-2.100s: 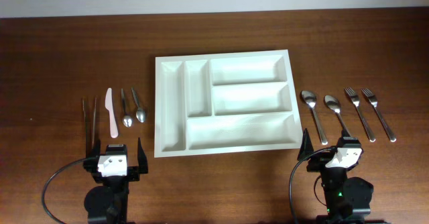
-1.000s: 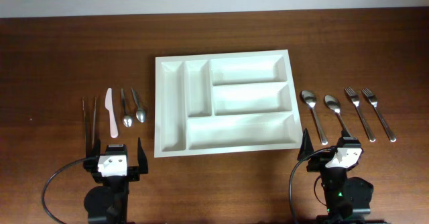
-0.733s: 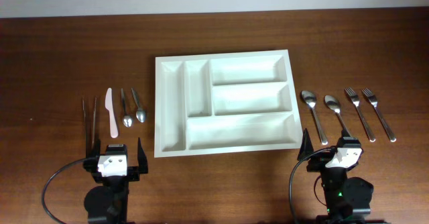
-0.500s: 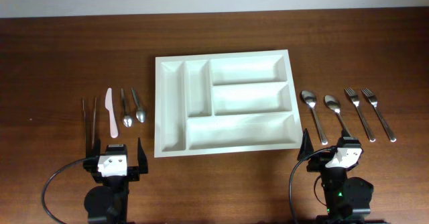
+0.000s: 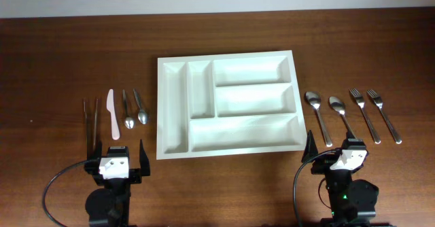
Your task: Pack container
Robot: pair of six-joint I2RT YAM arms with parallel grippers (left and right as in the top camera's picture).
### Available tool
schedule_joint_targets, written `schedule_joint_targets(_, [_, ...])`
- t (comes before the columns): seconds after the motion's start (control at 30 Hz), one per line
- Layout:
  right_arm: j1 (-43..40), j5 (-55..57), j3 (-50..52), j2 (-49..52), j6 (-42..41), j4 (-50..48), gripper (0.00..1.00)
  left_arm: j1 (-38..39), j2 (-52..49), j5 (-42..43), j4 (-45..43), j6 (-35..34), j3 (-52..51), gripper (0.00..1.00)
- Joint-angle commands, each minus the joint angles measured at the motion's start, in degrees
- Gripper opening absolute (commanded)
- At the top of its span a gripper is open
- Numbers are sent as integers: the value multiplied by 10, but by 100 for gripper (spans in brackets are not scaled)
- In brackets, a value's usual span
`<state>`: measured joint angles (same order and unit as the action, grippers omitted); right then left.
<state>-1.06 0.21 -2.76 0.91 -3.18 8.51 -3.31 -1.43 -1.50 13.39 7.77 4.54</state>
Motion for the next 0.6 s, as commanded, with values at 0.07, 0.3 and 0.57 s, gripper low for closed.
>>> schedule_joint_targets(0.07, [3, 3, 7, -6, 0, -3, 99, 3, 4, 7, -3, 9, -5, 99])
schedule_joint_targets(0.3, [3, -6, 6, -3, -36, -2, 99, 3, 4, 7, -3, 9, -5, 99])
schedule_joint_targets(0.57, [2, 23, -80, 100, -52, -6, 99, 3, 4, 7, -3, 9, -5, 99])
